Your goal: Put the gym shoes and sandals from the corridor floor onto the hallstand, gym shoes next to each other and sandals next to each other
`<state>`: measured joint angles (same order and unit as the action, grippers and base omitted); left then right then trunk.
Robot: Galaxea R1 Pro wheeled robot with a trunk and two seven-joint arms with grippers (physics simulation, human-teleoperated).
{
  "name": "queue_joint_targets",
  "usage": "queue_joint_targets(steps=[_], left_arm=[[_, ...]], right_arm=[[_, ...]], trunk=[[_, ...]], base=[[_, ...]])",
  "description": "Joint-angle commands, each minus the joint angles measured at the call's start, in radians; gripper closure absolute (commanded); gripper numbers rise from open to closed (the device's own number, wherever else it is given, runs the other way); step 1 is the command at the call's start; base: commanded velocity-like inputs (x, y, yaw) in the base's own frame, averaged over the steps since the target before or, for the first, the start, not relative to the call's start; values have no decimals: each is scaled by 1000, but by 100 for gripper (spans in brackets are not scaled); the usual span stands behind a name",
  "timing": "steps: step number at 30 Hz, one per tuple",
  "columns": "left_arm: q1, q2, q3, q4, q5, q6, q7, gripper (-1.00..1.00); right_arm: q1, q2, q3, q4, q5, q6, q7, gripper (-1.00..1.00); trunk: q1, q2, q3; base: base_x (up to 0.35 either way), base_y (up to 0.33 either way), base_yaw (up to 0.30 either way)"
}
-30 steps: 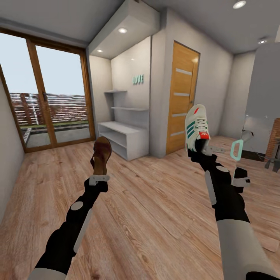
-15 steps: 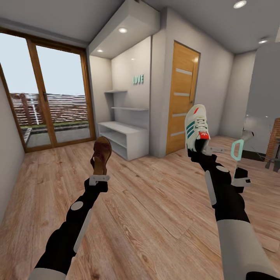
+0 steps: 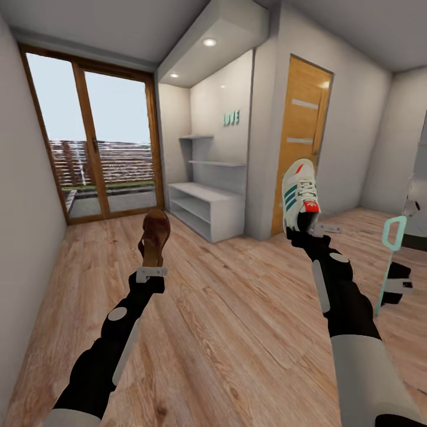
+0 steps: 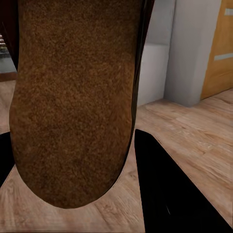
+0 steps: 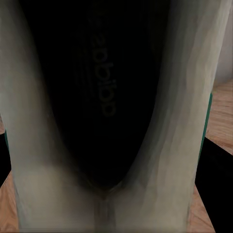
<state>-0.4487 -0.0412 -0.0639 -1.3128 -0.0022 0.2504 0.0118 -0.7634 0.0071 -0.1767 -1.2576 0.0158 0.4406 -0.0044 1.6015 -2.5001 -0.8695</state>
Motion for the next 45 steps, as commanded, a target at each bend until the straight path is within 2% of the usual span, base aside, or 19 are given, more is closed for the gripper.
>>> queue_joint_targets(steps=[1,22,34,45], left_arm=[[-1,0,-1,-1,-4,6,-1,100],[0,0,-1,0,-4,6,-1,100],[0,0,-1,-1,-4,6,-1,100],[0,0,-1,-1,-4,6,-1,100]], right_arm=[[-1,1,-1,-2,1,6,0,100],[-1,1,-1,-2,1,6,0,100],[-1,1,-1,-2,1,6,0,100],[-1,1,-1,-2,1,6,0,100]], trunk=[[0,-1,-2],[0,-1,-4],[0,-1,-4],[0,-1,-4]], base=[[0,0,276],[5,0,287],[198,-35,289],[29,-10,290]])
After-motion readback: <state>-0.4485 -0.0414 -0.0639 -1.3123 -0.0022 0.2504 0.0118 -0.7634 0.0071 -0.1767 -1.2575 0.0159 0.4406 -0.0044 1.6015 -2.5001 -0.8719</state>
